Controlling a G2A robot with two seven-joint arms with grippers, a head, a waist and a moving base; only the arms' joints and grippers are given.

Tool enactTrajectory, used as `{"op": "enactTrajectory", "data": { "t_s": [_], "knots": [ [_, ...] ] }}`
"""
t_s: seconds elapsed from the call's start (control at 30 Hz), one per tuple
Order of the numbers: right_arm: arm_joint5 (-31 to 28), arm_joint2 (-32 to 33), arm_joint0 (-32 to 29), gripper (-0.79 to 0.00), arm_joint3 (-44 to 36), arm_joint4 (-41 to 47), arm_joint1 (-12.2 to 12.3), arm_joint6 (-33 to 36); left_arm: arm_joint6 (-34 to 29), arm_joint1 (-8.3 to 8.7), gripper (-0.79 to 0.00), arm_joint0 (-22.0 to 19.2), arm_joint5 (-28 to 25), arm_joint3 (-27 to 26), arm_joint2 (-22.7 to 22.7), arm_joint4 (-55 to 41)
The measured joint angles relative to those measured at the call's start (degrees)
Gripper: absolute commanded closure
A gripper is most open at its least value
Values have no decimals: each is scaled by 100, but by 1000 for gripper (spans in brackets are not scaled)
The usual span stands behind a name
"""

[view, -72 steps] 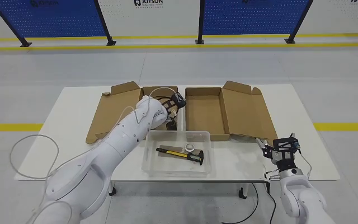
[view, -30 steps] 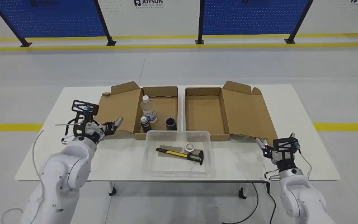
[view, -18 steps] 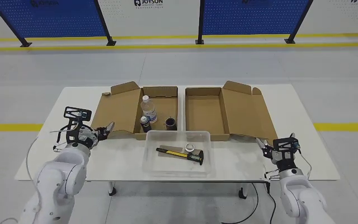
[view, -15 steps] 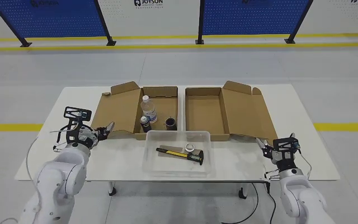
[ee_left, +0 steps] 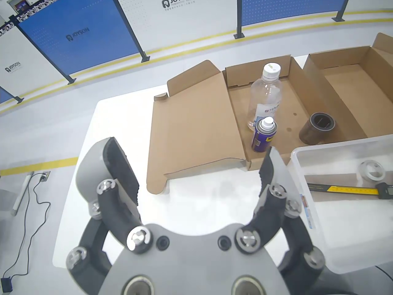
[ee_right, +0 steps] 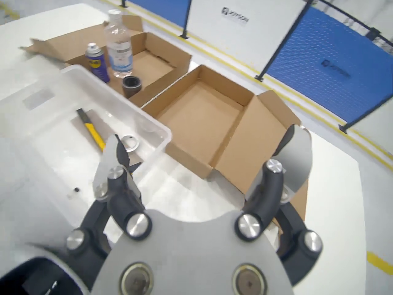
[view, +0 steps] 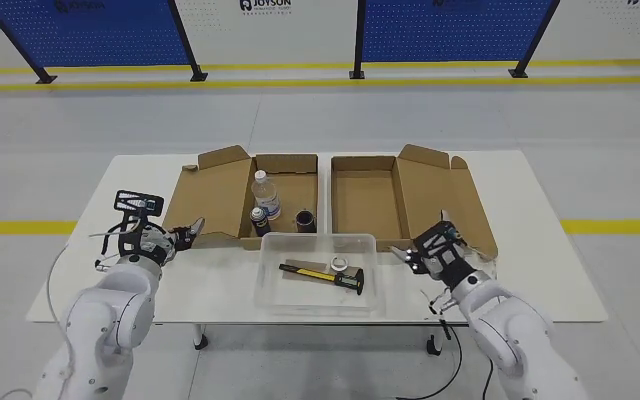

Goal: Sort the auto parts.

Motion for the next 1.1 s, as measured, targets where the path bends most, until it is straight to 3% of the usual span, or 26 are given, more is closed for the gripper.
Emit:
{"op": "enactTrajectory", "data": {
  "t_s": [0.13,0.23,0.53,1.1],
  "knots": [
    [-360,-424,495,-785,-11,213,-32,968,0,0,-785,0,0,0,0,0],
    [-670,-750,914,-785,207,887,-78,1519,0,0,-785,0,0,0,0,0],
    [-516,-1507,1975,-785,942,2268,-220,2731,0,0,-785,0,0,0,0,0],
    [-520,-1554,2048,-785,977,2277,-225,2821,0,0,-785,0,0,0,0,0]
  ]
}}
